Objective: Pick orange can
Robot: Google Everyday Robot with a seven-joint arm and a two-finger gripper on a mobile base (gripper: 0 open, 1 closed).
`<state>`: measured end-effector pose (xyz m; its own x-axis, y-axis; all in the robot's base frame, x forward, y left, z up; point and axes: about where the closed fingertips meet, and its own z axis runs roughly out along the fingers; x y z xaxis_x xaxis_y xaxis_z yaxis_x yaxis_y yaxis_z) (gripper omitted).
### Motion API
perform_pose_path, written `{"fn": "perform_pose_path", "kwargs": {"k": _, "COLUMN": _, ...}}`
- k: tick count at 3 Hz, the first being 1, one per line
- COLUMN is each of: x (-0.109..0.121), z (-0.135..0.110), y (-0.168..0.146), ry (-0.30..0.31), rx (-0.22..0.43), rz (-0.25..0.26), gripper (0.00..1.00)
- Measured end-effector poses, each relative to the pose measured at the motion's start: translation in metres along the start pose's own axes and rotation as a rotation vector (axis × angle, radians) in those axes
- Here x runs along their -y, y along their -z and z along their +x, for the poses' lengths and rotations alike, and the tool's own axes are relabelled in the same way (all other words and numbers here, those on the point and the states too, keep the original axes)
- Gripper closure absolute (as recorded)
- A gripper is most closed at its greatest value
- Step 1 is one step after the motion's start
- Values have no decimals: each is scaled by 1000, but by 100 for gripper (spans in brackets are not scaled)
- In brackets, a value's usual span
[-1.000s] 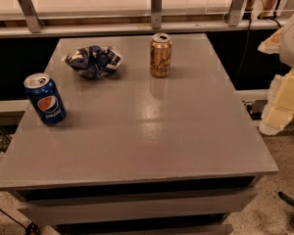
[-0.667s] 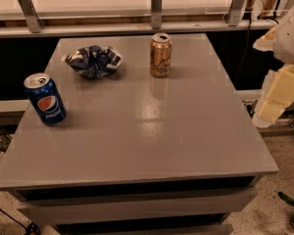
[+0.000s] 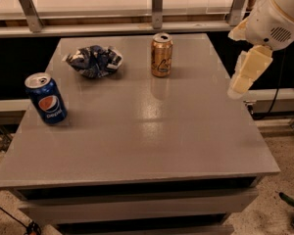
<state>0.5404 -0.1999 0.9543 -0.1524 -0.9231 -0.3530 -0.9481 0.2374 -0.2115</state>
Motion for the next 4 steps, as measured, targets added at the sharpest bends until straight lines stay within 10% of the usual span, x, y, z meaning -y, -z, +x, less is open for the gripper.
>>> {"fn": "perform_pose_path", "kwargs": {"k": 4, "x": 108, "z": -73, "y": -67, "ry": -68, "rx": 229, "rz": 75, "gripper": 0}}
